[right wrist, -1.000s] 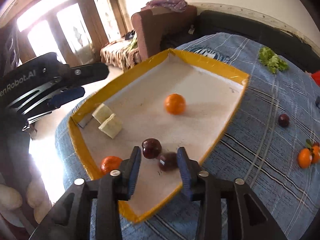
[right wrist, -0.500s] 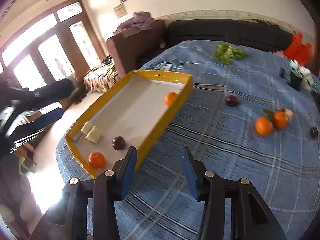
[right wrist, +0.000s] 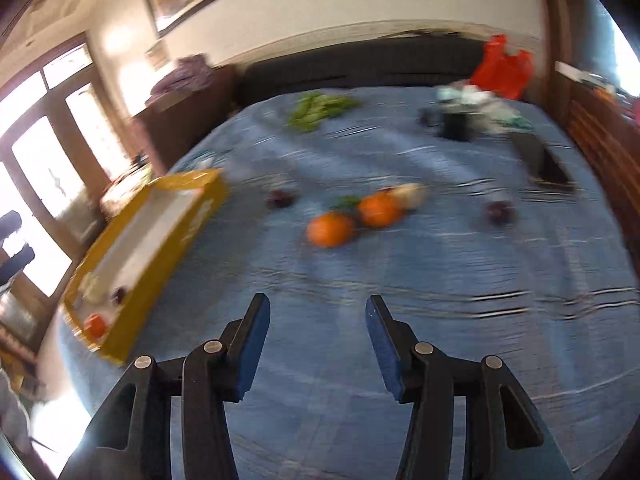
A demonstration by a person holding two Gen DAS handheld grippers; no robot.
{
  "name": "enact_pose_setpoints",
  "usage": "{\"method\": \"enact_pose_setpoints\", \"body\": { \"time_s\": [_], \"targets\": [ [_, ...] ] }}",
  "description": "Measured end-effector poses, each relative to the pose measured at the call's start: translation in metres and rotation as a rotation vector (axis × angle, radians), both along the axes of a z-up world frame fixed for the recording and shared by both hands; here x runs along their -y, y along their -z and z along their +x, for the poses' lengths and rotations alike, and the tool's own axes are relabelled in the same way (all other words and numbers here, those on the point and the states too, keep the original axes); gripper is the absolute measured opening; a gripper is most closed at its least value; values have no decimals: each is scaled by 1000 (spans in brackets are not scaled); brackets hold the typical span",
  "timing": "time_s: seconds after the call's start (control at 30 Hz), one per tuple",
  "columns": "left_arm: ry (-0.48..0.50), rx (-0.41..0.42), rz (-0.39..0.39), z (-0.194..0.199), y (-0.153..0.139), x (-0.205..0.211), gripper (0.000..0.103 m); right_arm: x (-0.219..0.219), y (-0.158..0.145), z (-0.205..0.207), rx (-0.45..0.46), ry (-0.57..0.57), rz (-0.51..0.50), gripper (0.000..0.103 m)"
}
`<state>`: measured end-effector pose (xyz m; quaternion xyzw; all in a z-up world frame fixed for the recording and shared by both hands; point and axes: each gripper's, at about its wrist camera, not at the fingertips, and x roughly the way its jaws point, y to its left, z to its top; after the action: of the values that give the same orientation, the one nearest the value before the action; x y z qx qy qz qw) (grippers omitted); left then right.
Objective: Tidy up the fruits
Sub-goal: 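Move both tools back to the fruit left on the bed, then grasp the leafy orange with the left gripper while the right gripper grasps a white corn piece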
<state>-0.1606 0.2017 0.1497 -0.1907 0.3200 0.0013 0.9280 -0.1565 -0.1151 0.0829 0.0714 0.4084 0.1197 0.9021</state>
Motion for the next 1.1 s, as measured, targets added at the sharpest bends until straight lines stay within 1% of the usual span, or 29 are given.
{"method": "enact_pose_setpoints", "body": {
  "time_s": [0.13, 0.23, 0.33, 0.47, 0.57, 0.67, 0.73, 0.77, 0.8, 0.83, 0.87, 0.93, 1.0, 1.07, 1.1],
  "targets": [
    [28, -60, -4, 18, 19, 4, 89, 45, -8, 16, 13, 99, 6, 54],
    [64, -84, 11, 30, 29, 17, 89, 66, -5, 41, -9, 141, 58, 54],
    [114, -102, 37, 41, 38, 32, 89, 68, 4, 68, -32, 142, 110, 54],
    [182, -116, 72, 50, 46, 51, 89, 59, 24, 119, -84, 137, 175, 54],
    [233, -117, 108, 55, 51, 65, 89, 51, 40, 149, -118, 151, 178, 54],
    [269, -135, 120, 63, 58, 74, 89, 43, 58, 173, -171, 165, 160, 54],
    [292, -145, 122, 70, 64, 81, 89, 39, 67, 179, -203, 159, 173, 55],
    [299, -150, 126, 73, 67, 84, 89, 35, 66, 177, -173, 161, 154, 56],
    [308, -159, 126, 78, 70, 89, 89, 31, 67, 178, -175, 151, 142, 56],
    [319, -166, 123, 82, 72, 92, 89, 27, 66, 177, -162, 148, 119, 50],
    [332, -173, 116, 87, 75, 97, 89, 24, 67, 176, -158, 132, 103, 36],
    [352, -182, 116, 97, 80, 106, 89, 24, 66, 173, -147, 135, 102, 35],
    [371, -186, 138, 107, 85, 116, 88, 32, 62, 165, -127, 149, 133, 35],
    [389, -195, 158, 119, 92, 127, 85, 42, 56, 152, -107, 160, 185, 35],
    [403, -196, 158, 124, 96, 131, 82, 47, 51, 144, -91, 162, 212, 35]
  ]
}}
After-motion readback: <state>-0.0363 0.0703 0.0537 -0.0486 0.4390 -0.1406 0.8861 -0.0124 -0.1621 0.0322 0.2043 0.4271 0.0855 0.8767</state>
